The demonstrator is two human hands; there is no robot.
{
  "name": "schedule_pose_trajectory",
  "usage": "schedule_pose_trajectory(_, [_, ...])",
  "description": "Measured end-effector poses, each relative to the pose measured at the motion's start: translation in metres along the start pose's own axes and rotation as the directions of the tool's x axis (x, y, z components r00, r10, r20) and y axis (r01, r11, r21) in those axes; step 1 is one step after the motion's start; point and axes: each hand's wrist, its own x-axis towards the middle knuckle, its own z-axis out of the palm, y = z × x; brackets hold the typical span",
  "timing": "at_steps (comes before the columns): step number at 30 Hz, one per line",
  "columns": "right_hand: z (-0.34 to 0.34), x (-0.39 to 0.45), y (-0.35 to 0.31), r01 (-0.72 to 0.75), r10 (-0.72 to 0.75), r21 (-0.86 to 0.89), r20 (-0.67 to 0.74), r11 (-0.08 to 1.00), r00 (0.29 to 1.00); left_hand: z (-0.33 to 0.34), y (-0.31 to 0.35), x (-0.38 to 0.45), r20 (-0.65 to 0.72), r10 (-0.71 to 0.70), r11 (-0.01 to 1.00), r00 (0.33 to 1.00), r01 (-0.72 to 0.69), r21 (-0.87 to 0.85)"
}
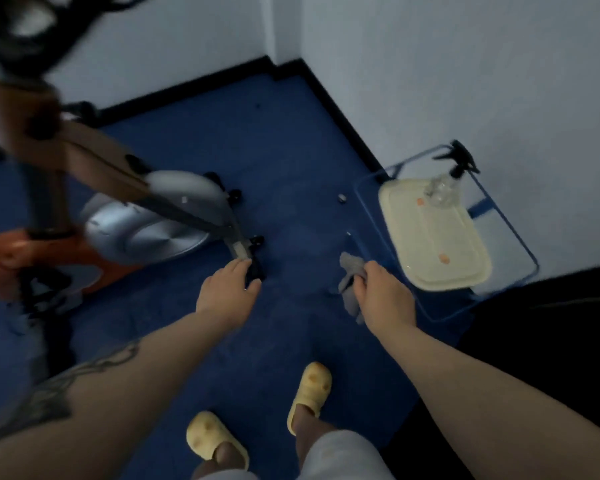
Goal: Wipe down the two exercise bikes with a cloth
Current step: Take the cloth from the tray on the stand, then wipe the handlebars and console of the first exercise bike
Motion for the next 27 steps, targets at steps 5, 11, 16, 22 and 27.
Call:
schedule_pose_trajectory(5, [0.012,-0.007,-0.117,0.287,-0.29,0.068,0.048,0.956,0.956,-0.033,-0.095,-0.054,-0.112,-0.247,0.959,0.963,0.226,-0.169])
schedule_pose_trajectory(11, [0.051,-0.054,-0.281,0.588,-0.595,0.094,0.13,0.804,0.793,-0.038,-0.233,-0.151,-0.138,-0.539,0.811,0.831,0.468,-0.351])
schedule_pose_trajectory(16, [0.093,-0.112,-0.402,0.742,-0.743,0.1,0.204,0.663,0.637,-0.025,-0.343,-0.236,-0.09,-0.688,0.677,0.72,0.593,-0.436])
schedule_pose_trajectory(22, [0.14,-0.181,-0.527,0.844,-0.833,0.131,0.297,0.519,0.466,-0.024,-0.458,-0.308,-0.056,-0.772,0.574,0.634,0.656,-0.491])
schedule_pose_trajectory(27, [0.168,-0.21,-0.615,0.893,-0.871,0.16,0.344,0.422,0.35,-0.033,-0.531,-0.328,-0.018,-0.826,0.476,0.563,0.68,-0.559])
